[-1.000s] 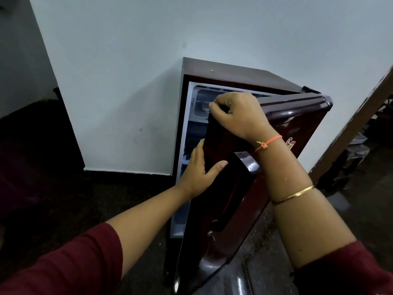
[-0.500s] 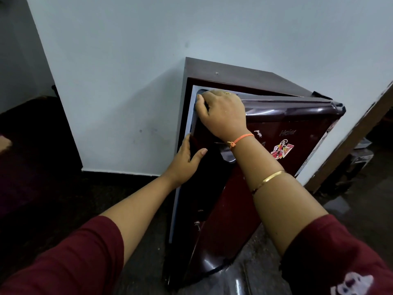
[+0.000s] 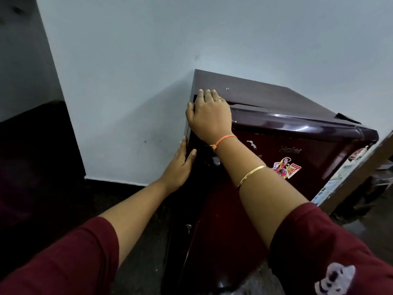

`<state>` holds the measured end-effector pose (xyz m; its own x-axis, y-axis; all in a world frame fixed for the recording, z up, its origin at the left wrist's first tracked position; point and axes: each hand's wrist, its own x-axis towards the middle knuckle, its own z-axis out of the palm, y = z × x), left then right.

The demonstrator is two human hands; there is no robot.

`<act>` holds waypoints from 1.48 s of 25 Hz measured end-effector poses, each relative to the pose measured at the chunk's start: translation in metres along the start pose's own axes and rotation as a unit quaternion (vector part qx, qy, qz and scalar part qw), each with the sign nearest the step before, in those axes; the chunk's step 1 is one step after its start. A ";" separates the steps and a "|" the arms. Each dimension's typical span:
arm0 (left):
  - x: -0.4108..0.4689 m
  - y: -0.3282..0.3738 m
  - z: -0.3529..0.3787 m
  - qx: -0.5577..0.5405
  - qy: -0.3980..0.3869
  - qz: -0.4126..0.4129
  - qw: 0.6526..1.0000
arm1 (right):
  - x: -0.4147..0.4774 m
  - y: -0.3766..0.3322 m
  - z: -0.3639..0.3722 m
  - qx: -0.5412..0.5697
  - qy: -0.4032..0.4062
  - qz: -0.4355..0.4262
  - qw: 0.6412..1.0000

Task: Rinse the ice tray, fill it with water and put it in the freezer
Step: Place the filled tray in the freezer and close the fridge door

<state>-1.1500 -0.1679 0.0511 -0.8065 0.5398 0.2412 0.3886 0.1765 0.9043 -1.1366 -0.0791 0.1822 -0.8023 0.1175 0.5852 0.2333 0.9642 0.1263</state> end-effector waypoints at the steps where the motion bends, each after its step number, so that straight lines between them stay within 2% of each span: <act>1: 0.005 0.000 -0.001 0.001 -0.001 -0.004 1.000 | 0.007 0.001 0.005 -0.002 -0.011 0.000 1.000; 8: 0.032 -0.017 -0.004 0.021 -0.022 0.008 0.999 | 0.037 -0.001 0.026 -0.034 -0.015 0.025 0.999; 16: 0.038 -0.029 0.000 0.018 -0.017 0.034 0.999 | 0.040 -0.002 0.027 -0.039 0.003 0.012 0.999; 21: 0.035 -0.023 -0.003 0.012 -0.029 0.009 0.999 | 0.042 -0.003 0.026 -0.031 0.000 0.009 0.999; 28: 0.016 0.003 0.002 0.022 -0.022 -0.040 0.999 | 0.034 -0.004 0.012 -0.014 -0.070 0.027 0.997; 30: 0.006 0.011 0.001 0.043 -0.027 -0.033 0.998 | 0.030 -0.003 0.009 0.003 -0.096 0.031 0.995; 37: -0.043 0.036 -0.005 0.116 -0.056 0.031 0.991 | -0.025 -0.002 0.002 0.074 -0.113 0.033 0.990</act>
<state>-1.1038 -0.1894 0.0749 -0.7286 0.6409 0.2415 0.5381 0.3175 0.7808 -1.1178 -0.0832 0.1656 -0.8944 0.2164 0.3914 0.2200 0.9748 -0.0360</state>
